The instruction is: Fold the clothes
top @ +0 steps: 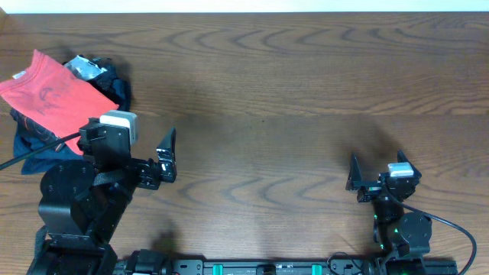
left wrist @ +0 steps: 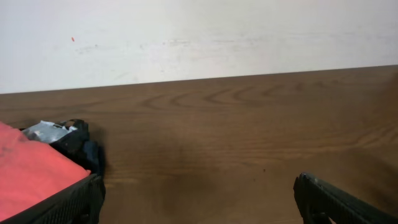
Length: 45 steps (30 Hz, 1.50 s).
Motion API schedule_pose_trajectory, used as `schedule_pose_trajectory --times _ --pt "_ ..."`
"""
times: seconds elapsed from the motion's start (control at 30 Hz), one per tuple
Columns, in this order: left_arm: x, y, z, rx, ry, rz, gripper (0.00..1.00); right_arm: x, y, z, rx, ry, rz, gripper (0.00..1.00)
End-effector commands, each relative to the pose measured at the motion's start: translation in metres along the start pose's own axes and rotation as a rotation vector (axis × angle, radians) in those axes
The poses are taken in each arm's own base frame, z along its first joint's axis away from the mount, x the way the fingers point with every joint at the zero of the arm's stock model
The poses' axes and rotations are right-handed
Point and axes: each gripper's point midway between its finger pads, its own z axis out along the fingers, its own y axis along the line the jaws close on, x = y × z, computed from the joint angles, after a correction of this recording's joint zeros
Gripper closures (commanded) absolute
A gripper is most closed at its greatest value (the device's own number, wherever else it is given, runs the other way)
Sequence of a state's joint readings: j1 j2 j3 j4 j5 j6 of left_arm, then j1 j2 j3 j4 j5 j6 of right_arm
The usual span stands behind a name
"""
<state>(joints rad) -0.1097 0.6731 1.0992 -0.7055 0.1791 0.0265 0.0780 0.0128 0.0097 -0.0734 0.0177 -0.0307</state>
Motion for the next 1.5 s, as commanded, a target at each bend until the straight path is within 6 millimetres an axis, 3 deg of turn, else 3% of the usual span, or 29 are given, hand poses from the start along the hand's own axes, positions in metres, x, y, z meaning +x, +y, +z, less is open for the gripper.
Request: schedule_pose_trajectory --times 0.0,0.13,0.23,0.47,0.67,0.8,0.97,1.13,1.47 --pt "0.001 0.001 0.001 -0.007 0.001 -0.004 0.02 0.001 -0.001 0.000 0.000 -0.002 -0.011 0.01" --pt "0.001 0.002 0.001 -0.010 0.003 0.000 0.02 0.001 -0.001 0.000 0.000 -0.002 -0.011 0.01" --pt "0.016 0.014 -0.004 -0.079 0.053 0.038 0.02 0.001 -0.001 0.000 0.000 -0.002 -0.011 0.01" --pt "0.092 0.037 -0.006 -0.178 0.163 0.002 0.02 0.001 -0.001 0.000 0.000 -0.002 -0.011 0.01" --pt "0.160 0.046 0.021 -0.190 0.135 0.000 0.02 0.001 -0.001 0.000 0.000 -0.002 -0.011 0.01" --pt "0.188 0.050 0.042 -0.190 0.053 0.009 0.02 0.001 -0.001 0.000 0.000 -0.002 -0.011 0.01" --pt "0.202 0.054 0.059 -0.190 -0.059 0.022 0.02 0.001 -0.001 0.000 0.000 -0.002 -0.011 0.01" --pt "0.193 0.057 0.068 -0.200 -0.177 0.071 0.02 0.001 -0.001 0.000 0.000 -0.002 -0.011 0.01" --pt "0.191 0.058 0.071 -0.200 -0.221 0.074 0.02 0.001 -0.001 0.000 0.000 -0.003 -0.011 0.01"
